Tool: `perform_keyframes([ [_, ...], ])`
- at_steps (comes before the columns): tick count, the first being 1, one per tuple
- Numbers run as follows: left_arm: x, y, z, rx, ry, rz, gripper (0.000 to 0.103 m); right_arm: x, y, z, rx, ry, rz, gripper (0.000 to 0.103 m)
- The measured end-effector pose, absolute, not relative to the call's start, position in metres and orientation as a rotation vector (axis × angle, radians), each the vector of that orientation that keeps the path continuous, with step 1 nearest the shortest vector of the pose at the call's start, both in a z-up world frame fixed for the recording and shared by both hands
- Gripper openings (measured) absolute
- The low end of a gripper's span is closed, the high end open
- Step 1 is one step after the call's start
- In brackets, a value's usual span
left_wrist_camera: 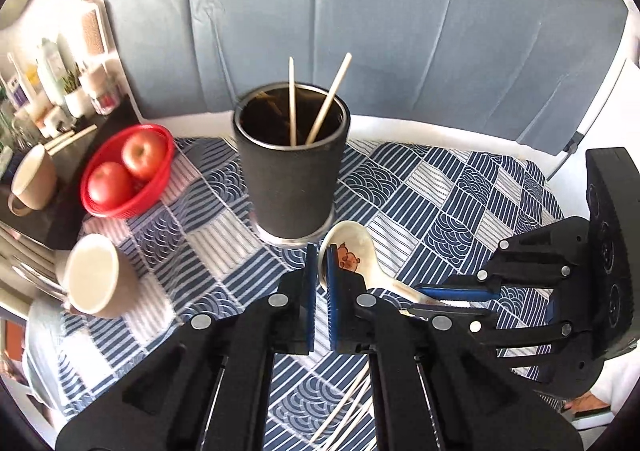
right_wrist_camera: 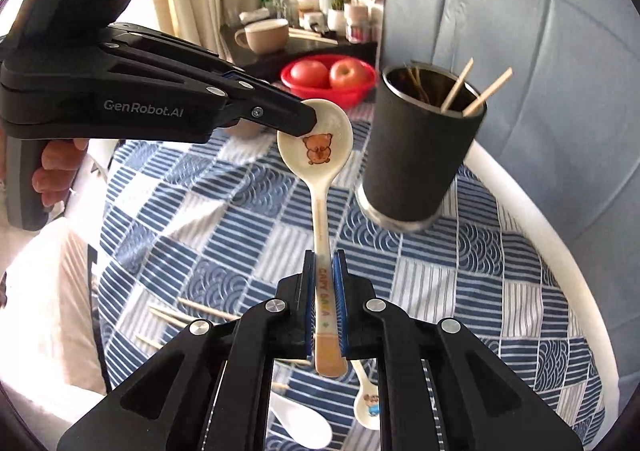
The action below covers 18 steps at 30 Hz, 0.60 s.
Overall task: Organize utensils
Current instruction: 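Lift the spoon with the right gripper over the black holder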
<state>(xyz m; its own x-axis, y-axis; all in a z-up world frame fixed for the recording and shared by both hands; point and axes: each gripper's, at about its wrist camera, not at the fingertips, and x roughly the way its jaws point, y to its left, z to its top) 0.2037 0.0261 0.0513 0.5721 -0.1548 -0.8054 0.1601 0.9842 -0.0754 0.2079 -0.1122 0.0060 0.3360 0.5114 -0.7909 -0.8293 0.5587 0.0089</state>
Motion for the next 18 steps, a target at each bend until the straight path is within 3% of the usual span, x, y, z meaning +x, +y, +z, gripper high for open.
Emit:
perform_keyframes([
  [18,0.202,0.018,0.132,0.151,0.865,-0.127,0.004,0.214,-0.109,0.062,-0.372,0.667,0.949,0.008],
])
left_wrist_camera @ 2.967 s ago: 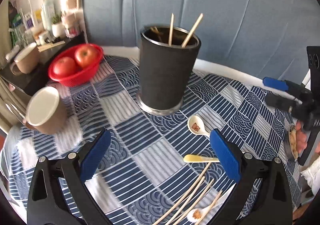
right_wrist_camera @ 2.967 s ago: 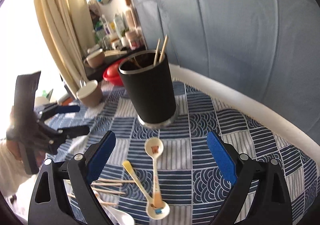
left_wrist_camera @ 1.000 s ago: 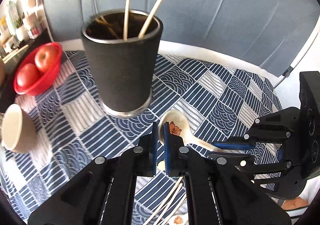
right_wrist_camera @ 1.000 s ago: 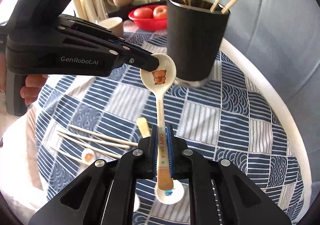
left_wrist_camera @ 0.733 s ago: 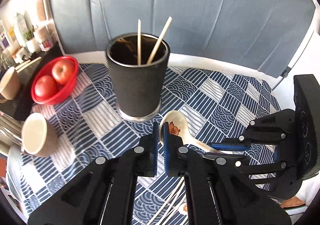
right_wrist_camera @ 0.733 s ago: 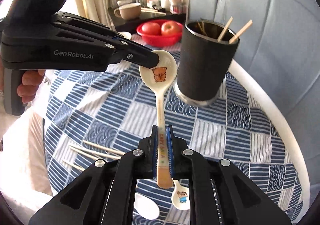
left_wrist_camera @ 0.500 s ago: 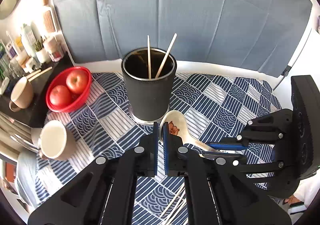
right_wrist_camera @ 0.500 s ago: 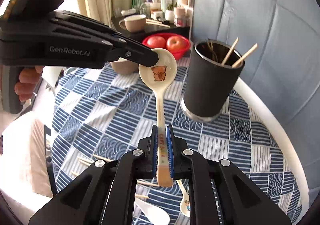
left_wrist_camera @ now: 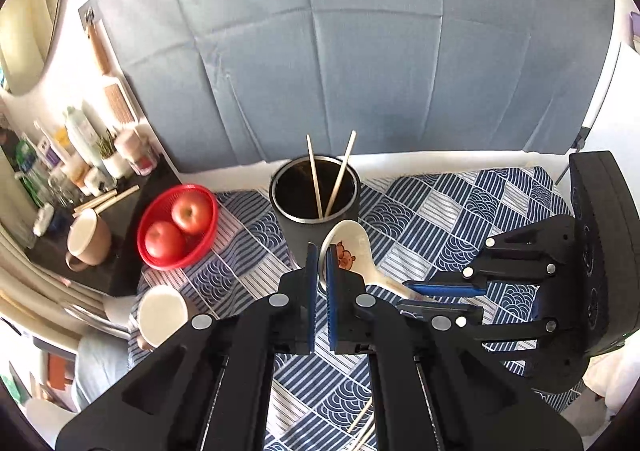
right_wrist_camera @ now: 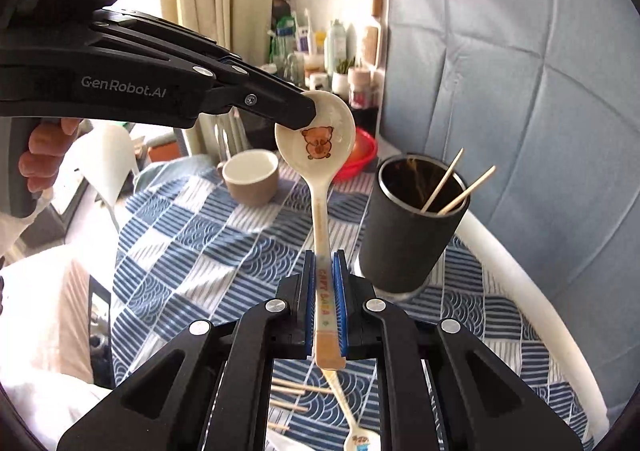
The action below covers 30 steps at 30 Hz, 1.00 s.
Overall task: Organize utensils
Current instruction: 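Lift the spoon with the right gripper over the black holder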
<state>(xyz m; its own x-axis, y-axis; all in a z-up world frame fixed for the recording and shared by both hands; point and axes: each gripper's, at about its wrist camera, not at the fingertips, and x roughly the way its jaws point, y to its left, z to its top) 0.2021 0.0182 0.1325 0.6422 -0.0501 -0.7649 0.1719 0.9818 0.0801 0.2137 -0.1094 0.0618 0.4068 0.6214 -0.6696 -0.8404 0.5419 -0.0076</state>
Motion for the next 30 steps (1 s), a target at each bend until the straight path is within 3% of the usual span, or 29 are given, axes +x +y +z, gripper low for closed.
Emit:
perform_keyframes([
  [22,0.269,0.046,0.219,0.276,0.796,-0.149,0.005,0.285,-0.074,0.126,-0.252,0.54,0.893,0.009],
  [30,0.307,0.058,0.225,0.344,0.795,-0.212,0.005,0.317,-0.059,0.124,-0.18,0.526,0.825,0.009],
])
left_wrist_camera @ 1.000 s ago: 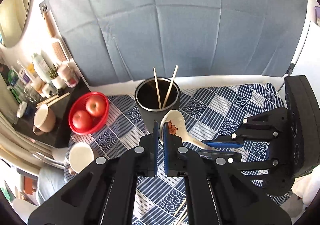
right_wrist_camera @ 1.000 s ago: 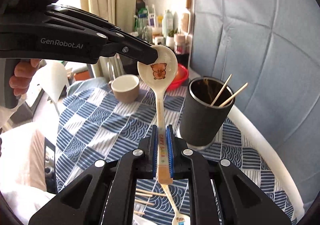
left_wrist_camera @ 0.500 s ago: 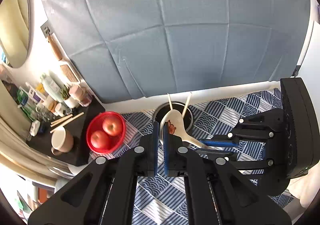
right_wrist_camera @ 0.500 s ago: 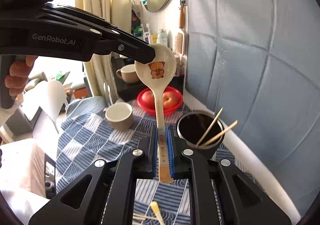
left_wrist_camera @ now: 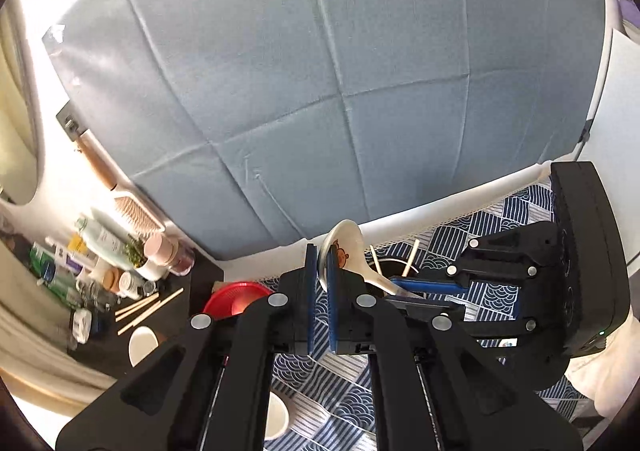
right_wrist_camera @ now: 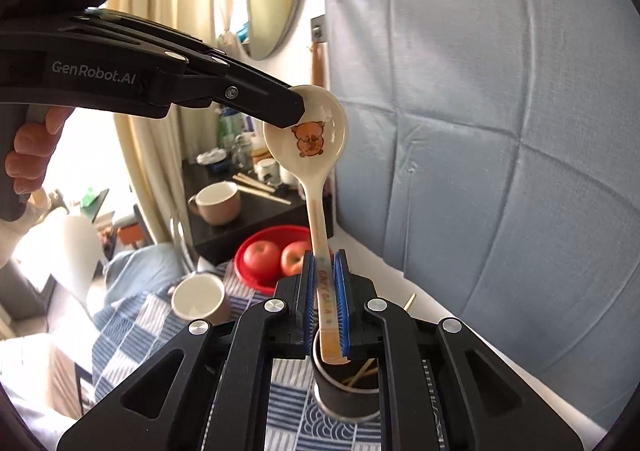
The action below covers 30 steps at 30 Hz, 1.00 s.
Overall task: Organize utensils
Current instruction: 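Lift the spoon with the right gripper over the black holder, then open the right gripper to drop the spoon into the holder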
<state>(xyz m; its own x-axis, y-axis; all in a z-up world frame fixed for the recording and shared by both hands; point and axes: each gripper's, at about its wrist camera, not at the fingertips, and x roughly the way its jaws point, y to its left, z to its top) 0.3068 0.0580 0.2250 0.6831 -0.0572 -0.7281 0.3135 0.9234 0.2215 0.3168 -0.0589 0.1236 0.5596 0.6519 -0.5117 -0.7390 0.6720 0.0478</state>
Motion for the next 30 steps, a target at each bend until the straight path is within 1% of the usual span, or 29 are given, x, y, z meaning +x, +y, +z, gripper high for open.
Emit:
perform_keyframes([
  [6,0.325,0.059,0.211,0.378,0.803,-0.248,0.005,0.329,-0.057,0.106,-0.137,0.523,0.789,0.009],
  [11,0.336,0.051,0.187,0.417,0.811,-0.259,0.005,0.332,-0.054,0.08,-0.111,0.52,0.748,0.009],
  [17,0.345,0.041,0.155,0.492,0.866,-0.267,0.005,0.337,-0.054,0.047,-0.047,0.566,0.725,0.009],
  [22,0.35,0.035,0.138,0.525,0.9,-0.294,0.005,0.336,-0.054,0.031,-0.036,0.602,0.698,0.009],
  [24,0.351,0.035,0.135,0.503,0.902,-0.307,0.005,0.336,-0.056,0.029,-0.038,0.609,0.682,0.011],
  [25,0.352,0.036,0.134,0.493,0.905,-0.318,0.006,0.337,-0.058,0.03,-0.043,0.612,0.654,0.015],
  [26,0.351,0.036,0.134,0.488,0.891,-0.326,0.012,0.336,-0.06,0.031,-0.044,0.607,0.636,0.034],
  [27,0.349,0.038,0.136,0.473,0.875,-0.331,0.028,0.335,-0.064,0.033,-0.032,0.593,0.64,0.049],
  [28,0.349,0.043,0.138,0.441,0.867,-0.326,0.039,0.333,-0.065,0.034,-0.022,0.58,0.64,0.071],
  [29,0.347,0.048,0.141,0.424,0.848,-0.313,0.062,0.33,-0.068,0.037,-0.017,0.563,0.624,0.072],
  [30,0.345,0.051,0.143,0.425,0.828,-0.298,0.073,0.329,-0.071,0.039,-0.016,0.559,0.615,0.072],
])
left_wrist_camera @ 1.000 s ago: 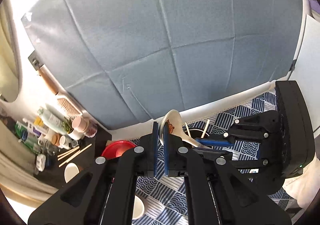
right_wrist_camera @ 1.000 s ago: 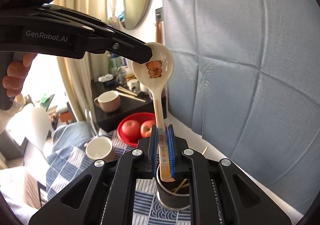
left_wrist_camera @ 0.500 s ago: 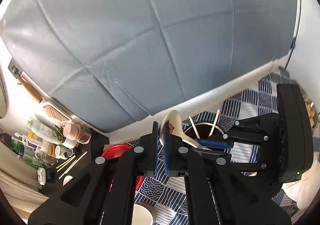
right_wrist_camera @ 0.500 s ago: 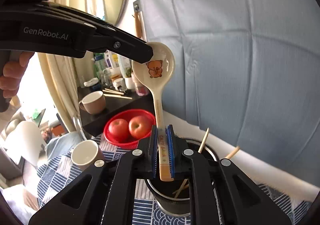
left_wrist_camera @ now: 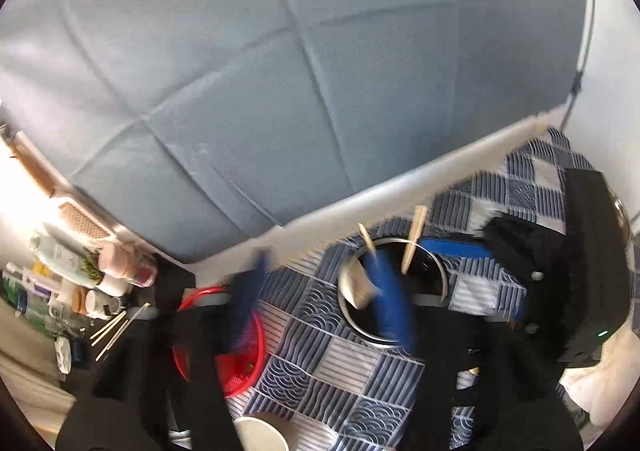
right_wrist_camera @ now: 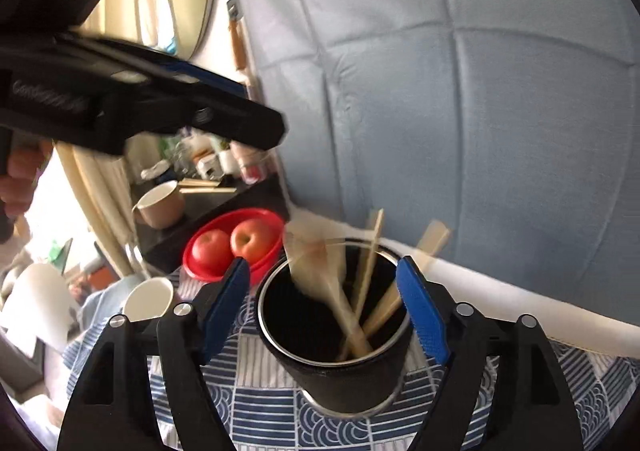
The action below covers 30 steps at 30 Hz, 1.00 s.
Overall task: Organize utensils
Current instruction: 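Open the right gripper to drop the spoon into the holder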
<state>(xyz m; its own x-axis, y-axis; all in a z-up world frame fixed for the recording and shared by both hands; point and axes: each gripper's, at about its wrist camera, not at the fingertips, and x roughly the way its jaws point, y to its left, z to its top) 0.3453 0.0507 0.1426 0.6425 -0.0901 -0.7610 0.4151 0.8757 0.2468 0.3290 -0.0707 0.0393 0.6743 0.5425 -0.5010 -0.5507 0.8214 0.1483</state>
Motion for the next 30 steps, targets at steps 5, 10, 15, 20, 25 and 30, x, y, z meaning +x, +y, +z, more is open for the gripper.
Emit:
perform_keyframes([
  [5,0.337,0.073,0.15,0.403,0.803,-0.229,0.092,0.323,-0.072,0.048,-0.05,0.569,0.598,0.075],
  [10,0.332,0.09,0.149,0.334,0.818,-0.243,0.093,0.314,-0.074,0.057,-0.113,0.626,0.583,0.077],
  [15,0.323,0.099,0.149,0.257,0.815,-0.243,0.095,0.305,-0.09,0.068,-0.132,0.669,0.55,0.081],
  [20,0.31,0.101,0.148,0.188,0.797,-0.241,0.097,0.299,-0.11,0.079,-0.151,0.695,0.51,0.084],
  [25,0.296,0.101,0.142,0.107,0.799,-0.228,0.097,0.288,-0.13,0.091,-0.193,0.712,0.492,0.085],
  [30,0.282,0.093,0.132,0.051,0.81,-0.221,0.097,0.278,-0.148,0.094,-0.239,0.742,0.488,0.085],
])
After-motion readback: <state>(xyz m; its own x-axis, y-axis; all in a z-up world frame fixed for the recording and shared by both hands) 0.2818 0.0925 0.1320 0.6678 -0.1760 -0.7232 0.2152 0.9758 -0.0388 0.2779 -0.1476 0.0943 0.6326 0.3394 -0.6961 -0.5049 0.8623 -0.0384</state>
